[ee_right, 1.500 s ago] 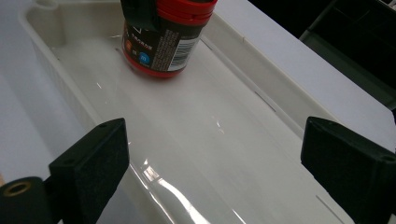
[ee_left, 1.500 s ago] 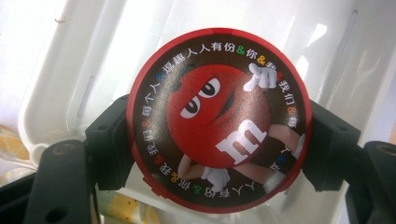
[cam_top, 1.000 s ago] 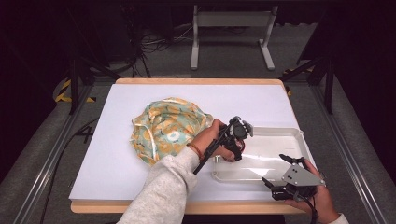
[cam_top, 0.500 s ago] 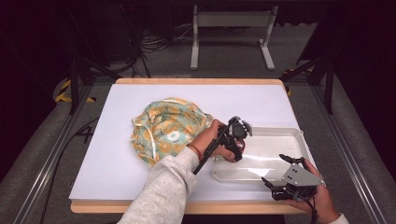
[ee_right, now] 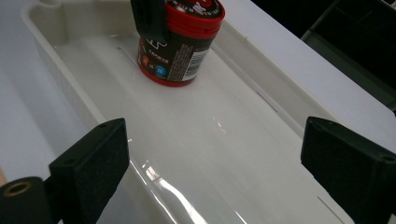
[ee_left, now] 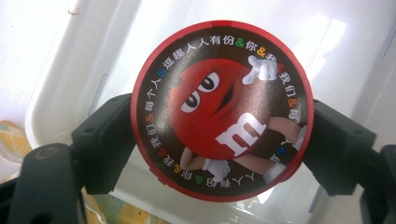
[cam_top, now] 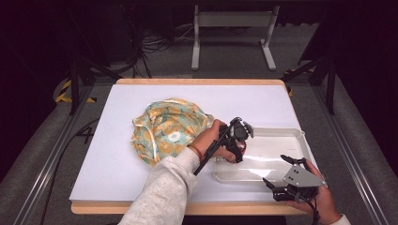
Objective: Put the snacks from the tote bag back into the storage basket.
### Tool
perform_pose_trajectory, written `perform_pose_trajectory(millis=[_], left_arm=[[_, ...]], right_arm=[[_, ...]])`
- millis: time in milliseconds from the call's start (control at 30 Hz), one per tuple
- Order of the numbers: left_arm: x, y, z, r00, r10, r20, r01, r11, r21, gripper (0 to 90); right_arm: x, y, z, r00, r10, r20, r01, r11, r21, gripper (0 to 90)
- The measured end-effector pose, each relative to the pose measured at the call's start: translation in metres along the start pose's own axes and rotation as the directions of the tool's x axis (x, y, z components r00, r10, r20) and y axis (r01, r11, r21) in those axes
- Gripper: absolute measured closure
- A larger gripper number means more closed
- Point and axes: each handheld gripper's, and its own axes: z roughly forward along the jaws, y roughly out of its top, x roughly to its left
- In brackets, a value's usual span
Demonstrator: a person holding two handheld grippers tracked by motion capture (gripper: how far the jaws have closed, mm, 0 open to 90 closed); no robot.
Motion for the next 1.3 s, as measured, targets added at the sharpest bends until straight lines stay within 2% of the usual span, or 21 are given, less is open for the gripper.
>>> perform_pose_trajectory(millis=[167, 467, 767, 933, 1033, 1100, 1300], left_arm=[[-0.001, -0.001, -0.004, 1.0, -0.001, -0.01, 0.001, 1.0, -0.004, 13.8], [-0.002, -0.008, -0.018, 0.9986, -0.013, -0.051, 0.011, 0.9995, -0.03, 8.5], [0.002, -0.023, -0.034, 0.9969, -0.038, -0.068, 0.033, 0.997, -0.07, 7.3], [0.003, -0.031, -0.042, 0.9945, -0.04, -0.097, 0.032, 0.9959, -0.085, 7.0], [0.004, -0.037, -0.048, 0.9932, -0.05, -0.105, 0.042, 0.9959, -0.081, 6.7], [0.004, -0.041, -0.051, 0.9914, -0.044, -0.124, 0.035, 0.9967, -0.073, 6.7], [0.003, -0.054, -0.061, 0.9894, -0.04, -0.14, 0.03, 0.9966, -0.076, 6.7]], right_arm=[[0.0, 0.0, 0.0, 1.0, 0.001, 0.001, -0.001, 1.0, 0.0, 8.3], [0.0, 0.001, 0.001, 1.0, -0.003, -0.005, 0.003, 1.0, 0.0, 8.3], [0.001, 0.002, 0.003, 0.9999, -0.008, -0.011, 0.008, 1.0, 0.002, 8.3], [0.001, 0.002, 0.003, 0.9999, -0.007, -0.01, 0.007, 1.0, 0.003, 8.3], [0.001, 0.002, 0.003, 0.9999, -0.007, -0.011, 0.007, 1.0, 0.004, 8.3], [0.002, 0.002, 0.003, 0.9999, -0.007, -0.011, 0.007, 1.0, 0.006, 8.3], [0.002, 0.002, 0.003, 0.9999, -0.006, -0.008, 0.006, 1.0, 0.006, 8.3]])
